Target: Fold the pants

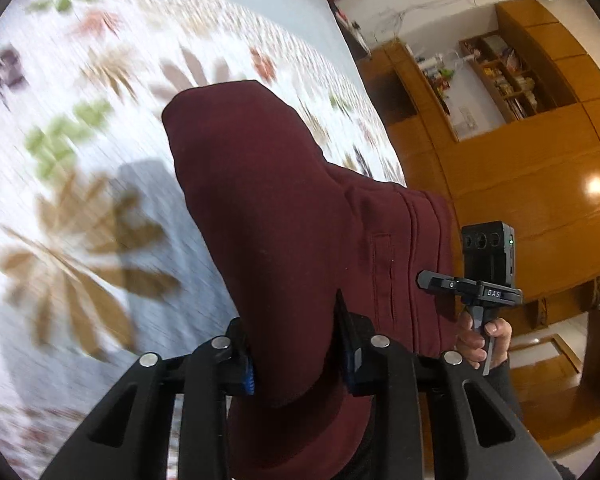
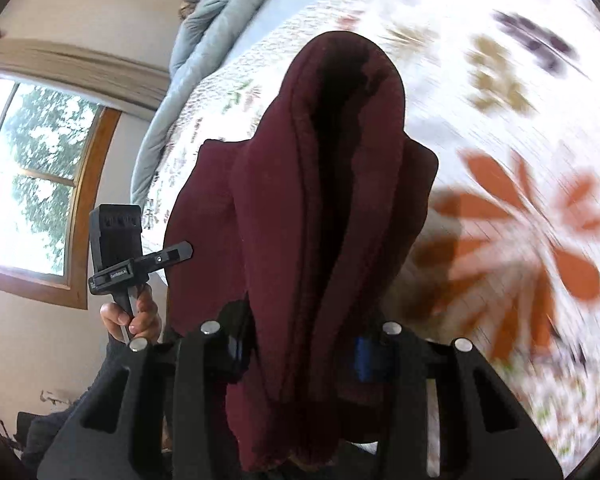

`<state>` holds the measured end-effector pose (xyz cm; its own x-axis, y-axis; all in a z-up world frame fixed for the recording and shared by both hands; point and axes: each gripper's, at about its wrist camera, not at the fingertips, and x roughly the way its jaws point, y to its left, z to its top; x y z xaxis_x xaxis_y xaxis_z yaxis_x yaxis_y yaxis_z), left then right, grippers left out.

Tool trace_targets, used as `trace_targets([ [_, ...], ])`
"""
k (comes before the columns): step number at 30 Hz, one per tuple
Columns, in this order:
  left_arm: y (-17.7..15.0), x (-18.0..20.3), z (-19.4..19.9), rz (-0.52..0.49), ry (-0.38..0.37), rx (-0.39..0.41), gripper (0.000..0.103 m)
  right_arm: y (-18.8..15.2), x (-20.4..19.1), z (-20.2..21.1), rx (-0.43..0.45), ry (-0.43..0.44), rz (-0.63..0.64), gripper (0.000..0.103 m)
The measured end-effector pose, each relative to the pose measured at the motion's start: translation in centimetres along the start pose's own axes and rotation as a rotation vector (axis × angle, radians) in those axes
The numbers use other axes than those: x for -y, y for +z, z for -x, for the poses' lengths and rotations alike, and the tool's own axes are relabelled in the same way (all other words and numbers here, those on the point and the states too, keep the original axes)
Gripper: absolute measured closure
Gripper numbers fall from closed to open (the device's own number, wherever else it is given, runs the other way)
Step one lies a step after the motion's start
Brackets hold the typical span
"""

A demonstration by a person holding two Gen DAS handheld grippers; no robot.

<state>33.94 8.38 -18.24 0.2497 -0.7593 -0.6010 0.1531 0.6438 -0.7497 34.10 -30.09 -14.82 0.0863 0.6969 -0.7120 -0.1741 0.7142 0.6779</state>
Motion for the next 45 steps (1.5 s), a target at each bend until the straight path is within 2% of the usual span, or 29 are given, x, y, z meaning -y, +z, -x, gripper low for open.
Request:
trace_targets([
  [2,1.1,-1.2,1.4,0.01,0.023,0.026,0.073,1.5,-0.8,-1.3,-0.005,0.011,0.023,0.065],
  [6,4.5,-5.0,4.9,0.04,0.089,0.081,0.073,7.8,-3.9,-6.8,-0.031,0.029,0.058,0.065],
  [12,8.1,-11.5,7.1,0.131,0.104,0.107,0.073,15.1,-6.6,-13.8,-0.08,0.037,0.075,0.065],
  [15,9.3,-14.9,7.4,0.166,0.106,0.104,0.073,17.1,-6.8,-16.9,-0.106,0.041,0.065,0.065],
  [19,9.6,-19.3,6.5,0.221,0.114,0.082,0.073,18.1,-4.8,-19.8,-0.121,0.041,0.018,0.065],
  [23,8.3,-21.1,5.6,0.229,0.059,0.09,0.069,17.7,-1.3,-20.8,-0.124,0.063,-0.059,0.061],
  [26,8.2,-21.3,5.7,0.221,0.06,0.091,0.06,17.3,0.0,-21.3,-0.127,0.105,-0.093,0.053],
  [27,8.2,-21.2,6.2,0.22,0.063,0.095,0.058,17.3,0.1,-20.7,-0.116,0.107,-0.097,0.047],
  [28,8.2,-20.9,7.2,0.218,0.087,0.11,0.057,17.4,-0.2,-20.4,-0.105,0.091,-0.091,0.041],
  [29,8.1,-20.5,8.6,0.205,0.125,0.14,0.056,17.5,-0.5,-19.2,-0.08,0.057,-0.079,0.039],
  [31,8.0,-20.1,11.5,0.193,0.186,0.214,0.055,17.7,-1.2,-16.5,-0.006,-0.047,-0.058,0.041],
  [32,7.9,-19.5,12.9,0.179,0.187,0.255,0.053,18.0,-1.8,-14.8,0.05,-0.111,-0.057,0.042],
  [33,8.1,-18.8,14.1,0.164,0.16,0.298,0.049,18.4,-2.6,-13.5,0.091,-0.096,-0.05,0.044],
  [35,8.8,-18.0,15.2,0.153,0.074,0.354,0.043,19.1,-5.2,-12.2,0.143,0.006,-0.018,0.044],
  [36,9.5,-17.6,14.9,0.146,-0.005,0.361,0.039,19.7,-7.1,-12.5,0.153,0.097,0.006,0.044],
  [39,11.5,-17.2,11.5,0.171,-0.143,0.328,0.039,21.1,-8.4,-15.5,0.113,0.207,-0.004,0.044],
  [41,12.7,-17.6,9.2,0.208,-0.131,0.31,0.039,21.4,-6.8,-18.2,0.08,0.222,-0.07,0.046],
  [42,13.1,-18.5,7.8,0.241,-0.106,0.295,0.039,21.1,-4.9,-19.1,0.063,0.189,-0.114,0.062],
  [43,13.2,-19.5,6.6,0.279,-0.097,0.283,0.04,20.8,-3.2,-19.8,0.064,0.169,-0.149,0.095],
  [44,13.0,-20.9,6.2,0.307,-0.105,0.282,0.042,20.5,-1.3,-20.0,0.066,0.153,-0.175,0.103],
  [45,12.8,-21.7,5.9,0.325,-0.127,0.288,0.05,20.3,0.2,-20.1,0.065,0.182,-0.203,0.103],
])
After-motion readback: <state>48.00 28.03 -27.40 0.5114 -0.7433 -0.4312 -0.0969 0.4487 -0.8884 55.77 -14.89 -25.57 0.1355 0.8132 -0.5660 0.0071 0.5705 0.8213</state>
